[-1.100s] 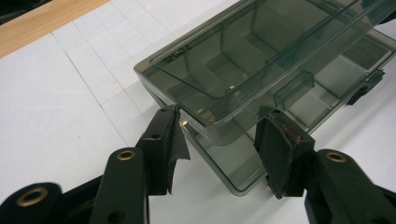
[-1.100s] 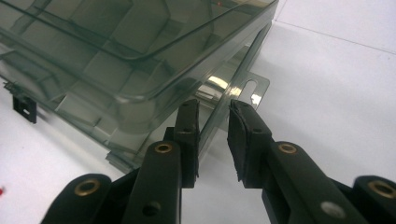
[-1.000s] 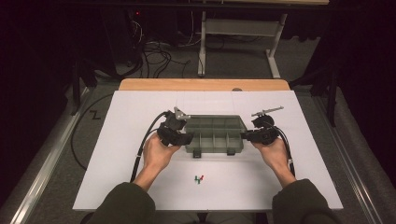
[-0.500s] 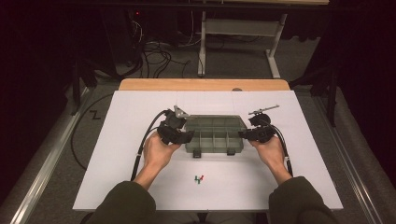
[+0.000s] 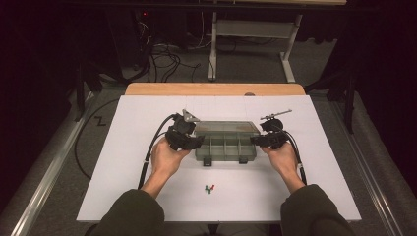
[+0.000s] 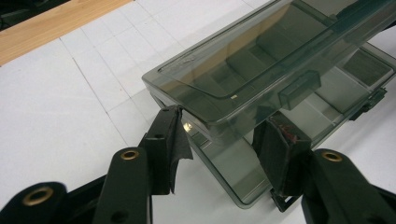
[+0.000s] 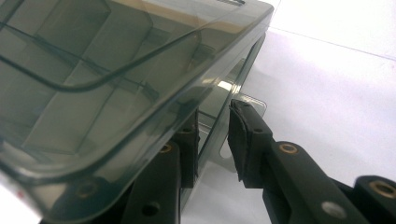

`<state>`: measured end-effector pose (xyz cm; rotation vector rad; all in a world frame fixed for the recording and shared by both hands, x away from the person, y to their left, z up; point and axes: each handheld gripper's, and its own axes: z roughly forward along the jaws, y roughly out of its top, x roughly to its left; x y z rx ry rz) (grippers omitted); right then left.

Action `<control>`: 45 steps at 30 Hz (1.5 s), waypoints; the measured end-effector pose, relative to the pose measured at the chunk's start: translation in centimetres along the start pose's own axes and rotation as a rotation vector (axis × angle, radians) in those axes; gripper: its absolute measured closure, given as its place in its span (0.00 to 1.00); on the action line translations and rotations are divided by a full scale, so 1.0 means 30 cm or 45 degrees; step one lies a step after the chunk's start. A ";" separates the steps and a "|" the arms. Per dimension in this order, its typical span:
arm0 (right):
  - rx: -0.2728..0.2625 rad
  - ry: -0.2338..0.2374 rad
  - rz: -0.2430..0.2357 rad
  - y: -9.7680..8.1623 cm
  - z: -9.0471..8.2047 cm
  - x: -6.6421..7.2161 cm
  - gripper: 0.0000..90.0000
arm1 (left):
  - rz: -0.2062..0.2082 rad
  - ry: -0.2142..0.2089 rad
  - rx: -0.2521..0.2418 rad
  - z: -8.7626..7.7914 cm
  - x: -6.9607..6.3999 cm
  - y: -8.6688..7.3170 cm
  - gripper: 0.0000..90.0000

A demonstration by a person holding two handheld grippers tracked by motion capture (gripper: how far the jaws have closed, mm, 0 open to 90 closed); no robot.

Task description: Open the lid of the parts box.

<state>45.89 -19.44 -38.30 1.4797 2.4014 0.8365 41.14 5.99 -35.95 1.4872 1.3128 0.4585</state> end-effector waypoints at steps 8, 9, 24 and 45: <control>0.005 -0.022 -0.012 0.006 0.007 0.004 0.83 | -0.003 0.000 0.002 0.006 0.005 0.007 0.59; 0.006 -0.025 -0.014 0.006 0.007 0.005 0.83 | -0.006 0.001 0.000 0.007 0.005 0.008 0.59; 0.014 -0.031 -0.042 0.007 0.007 0.006 0.84 | -0.006 0.018 -0.009 0.036 0.011 0.035 0.60; 0.021 -0.042 -0.057 0.006 0.007 0.011 0.84 | -0.036 0.045 -0.052 0.091 0.026 0.092 0.68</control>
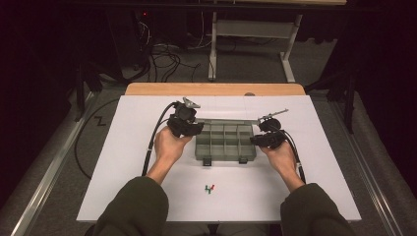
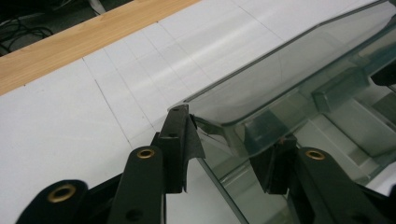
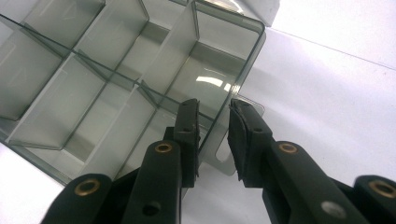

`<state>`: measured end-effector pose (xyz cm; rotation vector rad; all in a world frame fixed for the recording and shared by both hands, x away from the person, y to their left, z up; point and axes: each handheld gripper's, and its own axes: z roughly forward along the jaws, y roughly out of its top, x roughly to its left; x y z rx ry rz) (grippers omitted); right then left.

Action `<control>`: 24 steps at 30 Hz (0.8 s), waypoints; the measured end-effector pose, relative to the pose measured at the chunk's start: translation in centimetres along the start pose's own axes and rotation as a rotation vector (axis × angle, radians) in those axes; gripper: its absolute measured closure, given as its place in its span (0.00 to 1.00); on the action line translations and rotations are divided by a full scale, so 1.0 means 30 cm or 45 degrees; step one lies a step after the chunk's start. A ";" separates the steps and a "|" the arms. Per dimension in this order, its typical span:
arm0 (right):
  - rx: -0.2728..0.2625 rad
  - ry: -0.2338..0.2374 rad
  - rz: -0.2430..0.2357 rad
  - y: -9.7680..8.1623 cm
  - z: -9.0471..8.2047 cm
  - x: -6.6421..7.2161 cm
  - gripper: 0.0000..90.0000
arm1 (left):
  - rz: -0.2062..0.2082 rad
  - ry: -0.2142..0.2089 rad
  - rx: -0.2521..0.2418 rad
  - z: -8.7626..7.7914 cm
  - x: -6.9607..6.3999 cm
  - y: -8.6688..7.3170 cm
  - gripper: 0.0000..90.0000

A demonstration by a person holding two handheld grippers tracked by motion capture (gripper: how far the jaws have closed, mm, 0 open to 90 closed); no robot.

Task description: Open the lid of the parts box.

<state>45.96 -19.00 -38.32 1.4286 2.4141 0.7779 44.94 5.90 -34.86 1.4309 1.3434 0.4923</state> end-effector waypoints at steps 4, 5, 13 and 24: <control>0.001 -0.001 -0.007 0.000 0.000 0.001 0.84 | -0.019 -0.003 -0.003 0.015 0.010 0.006 0.69; 0.003 -0.005 -0.010 0.000 0.000 0.002 0.85 | -0.029 -0.001 -0.003 0.019 0.012 0.008 0.70; 0.006 -0.007 -0.025 0.002 0.000 0.001 0.85 | -0.061 0.006 -0.015 0.037 0.022 0.017 0.72; 0.015 -0.014 -0.037 0.004 0.000 0.005 0.85 | -0.070 0.023 -0.037 0.067 0.030 0.043 0.74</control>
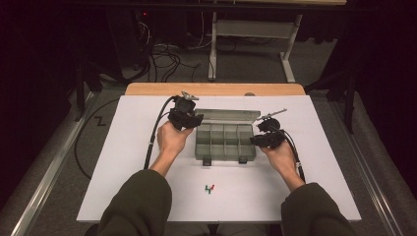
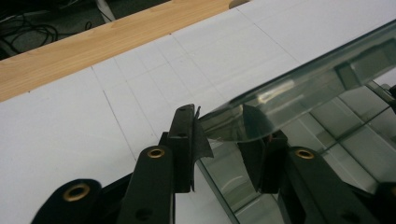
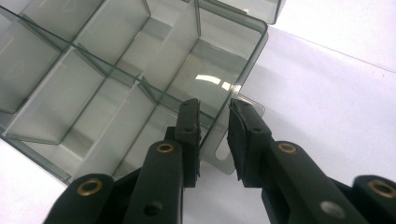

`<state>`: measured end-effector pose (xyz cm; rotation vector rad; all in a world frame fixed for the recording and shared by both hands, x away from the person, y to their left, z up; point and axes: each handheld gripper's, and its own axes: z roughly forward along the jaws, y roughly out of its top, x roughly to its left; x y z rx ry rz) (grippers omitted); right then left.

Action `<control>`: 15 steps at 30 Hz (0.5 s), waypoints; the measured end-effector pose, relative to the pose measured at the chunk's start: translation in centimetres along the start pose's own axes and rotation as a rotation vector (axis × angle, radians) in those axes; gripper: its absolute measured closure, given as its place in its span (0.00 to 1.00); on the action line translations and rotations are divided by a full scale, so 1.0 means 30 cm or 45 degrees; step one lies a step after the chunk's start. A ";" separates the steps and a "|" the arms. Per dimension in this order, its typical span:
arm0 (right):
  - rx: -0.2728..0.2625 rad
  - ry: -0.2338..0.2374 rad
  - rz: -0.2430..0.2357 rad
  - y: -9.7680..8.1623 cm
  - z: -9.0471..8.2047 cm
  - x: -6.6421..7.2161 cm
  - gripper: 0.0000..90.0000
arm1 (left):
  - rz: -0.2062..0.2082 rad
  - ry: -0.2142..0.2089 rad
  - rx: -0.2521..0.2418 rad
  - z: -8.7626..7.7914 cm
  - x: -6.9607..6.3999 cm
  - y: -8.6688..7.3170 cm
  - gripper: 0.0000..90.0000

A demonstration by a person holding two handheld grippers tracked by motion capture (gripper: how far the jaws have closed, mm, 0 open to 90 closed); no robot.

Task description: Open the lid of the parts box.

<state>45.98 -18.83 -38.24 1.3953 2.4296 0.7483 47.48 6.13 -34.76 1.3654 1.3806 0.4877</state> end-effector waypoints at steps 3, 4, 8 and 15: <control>0.000 0.002 -0.003 0.000 0.000 -0.001 0.85 | -0.023 0.004 -0.003 0.013 0.007 0.006 0.75; -0.001 0.002 -0.004 0.000 0.000 -0.001 0.85 | -0.031 0.003 -0.005 0.018 0.009 0.007 0.76; 0.003 -0.003 -0.011 0.001 0.000 0.000 0.85 | -0.036 0.007 -0.003 0.036 0.019 0.013 0.77; 0.012 -0.006 -0.020 0.004 0.000 0.002 0.86 | -0.077 0.014 0.003 0.068 0.042 0.013 0.80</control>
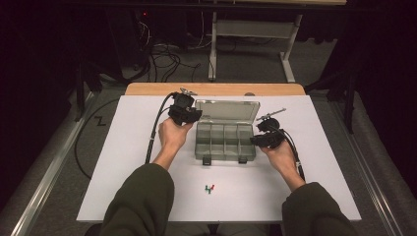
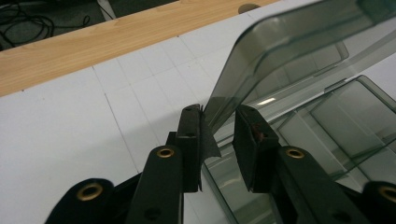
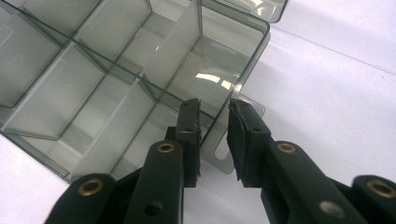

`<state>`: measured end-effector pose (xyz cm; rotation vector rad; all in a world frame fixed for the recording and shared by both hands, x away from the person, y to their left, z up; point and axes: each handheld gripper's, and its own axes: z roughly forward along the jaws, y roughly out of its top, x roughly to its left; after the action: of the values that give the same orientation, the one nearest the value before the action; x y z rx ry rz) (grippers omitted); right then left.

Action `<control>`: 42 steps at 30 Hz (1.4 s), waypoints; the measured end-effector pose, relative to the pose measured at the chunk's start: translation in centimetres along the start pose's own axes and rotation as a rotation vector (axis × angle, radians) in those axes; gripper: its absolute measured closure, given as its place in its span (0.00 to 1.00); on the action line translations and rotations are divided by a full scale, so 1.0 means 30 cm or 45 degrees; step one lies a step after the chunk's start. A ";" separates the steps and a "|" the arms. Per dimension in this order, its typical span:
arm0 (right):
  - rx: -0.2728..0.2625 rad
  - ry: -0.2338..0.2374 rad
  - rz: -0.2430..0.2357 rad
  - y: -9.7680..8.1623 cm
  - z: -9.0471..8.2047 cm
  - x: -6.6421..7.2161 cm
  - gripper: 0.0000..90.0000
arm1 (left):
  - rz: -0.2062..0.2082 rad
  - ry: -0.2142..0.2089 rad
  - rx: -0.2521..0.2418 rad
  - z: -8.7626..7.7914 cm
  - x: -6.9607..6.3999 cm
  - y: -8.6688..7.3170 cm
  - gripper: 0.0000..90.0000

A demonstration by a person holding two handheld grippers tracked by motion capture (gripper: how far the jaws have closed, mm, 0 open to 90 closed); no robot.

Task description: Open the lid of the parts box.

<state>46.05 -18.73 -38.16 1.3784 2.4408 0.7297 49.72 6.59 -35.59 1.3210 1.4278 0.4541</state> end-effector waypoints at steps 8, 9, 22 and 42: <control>0.018 0.007 -0.007 0.007 0.000 -0.002 0.86 | -0.038 0.016 0.023 0.042 0.026 -0.006 0.82; 0.020 0.008 -0.007 0.007 0.000 -0.003 0.86 | 0.007 0.032 0.064 0.039 0.039 -0.006 0.83; 0.020 0.011 -0.021 0.008 0.000 -0.005 0.86 | -0.092 0.065 0.055 0.110 0.060 -0.030 0.86; 0.040 0.020 -0.034 0.014 0.000 -0.007 0.86 | -0.119 0.106 0.152 0.146 0.087 -0.071 0.88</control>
<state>46.46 -18.74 -37.93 1.3536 2.4879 0.7013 53.05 6.57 -39.98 1.3363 1.6000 0.3705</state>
